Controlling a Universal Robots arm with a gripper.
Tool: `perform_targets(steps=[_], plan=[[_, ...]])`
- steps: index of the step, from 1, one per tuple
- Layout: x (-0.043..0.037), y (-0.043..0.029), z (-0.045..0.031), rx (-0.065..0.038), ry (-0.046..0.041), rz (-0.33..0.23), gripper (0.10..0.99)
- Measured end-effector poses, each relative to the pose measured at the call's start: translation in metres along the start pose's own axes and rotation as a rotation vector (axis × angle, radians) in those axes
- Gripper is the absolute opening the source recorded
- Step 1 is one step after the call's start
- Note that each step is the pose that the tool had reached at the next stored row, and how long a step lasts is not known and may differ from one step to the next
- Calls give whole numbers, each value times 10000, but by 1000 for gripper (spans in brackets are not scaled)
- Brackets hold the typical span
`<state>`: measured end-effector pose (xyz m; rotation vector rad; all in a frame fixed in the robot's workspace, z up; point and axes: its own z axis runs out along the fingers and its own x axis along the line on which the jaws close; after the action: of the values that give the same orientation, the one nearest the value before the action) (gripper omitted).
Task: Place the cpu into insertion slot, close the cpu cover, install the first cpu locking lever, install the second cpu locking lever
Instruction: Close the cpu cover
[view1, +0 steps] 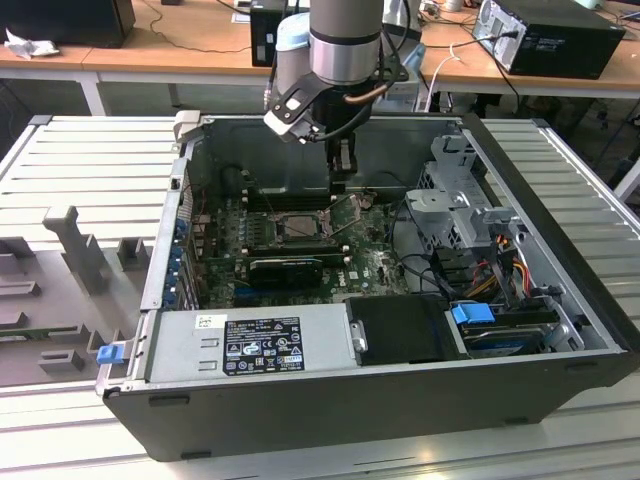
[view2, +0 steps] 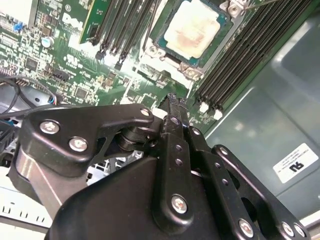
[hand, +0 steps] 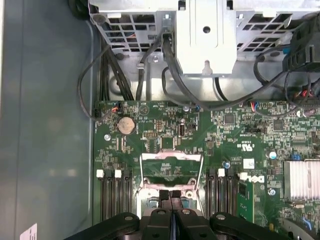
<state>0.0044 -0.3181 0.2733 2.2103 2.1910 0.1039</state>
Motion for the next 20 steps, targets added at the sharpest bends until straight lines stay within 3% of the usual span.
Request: perform_targets(steps=[8, 13, 16, 19, 20], plan=[[0, 81, 6, 3, -1, 0, 106], [0, 190, 33, 27, -1, 2, 106], [-1, 268, 77, 34, -23, -4, 106], [-1, 431, 158, 137, -18, -111, 106], [-1, 446, 166, 150, -20, -126, 106]])
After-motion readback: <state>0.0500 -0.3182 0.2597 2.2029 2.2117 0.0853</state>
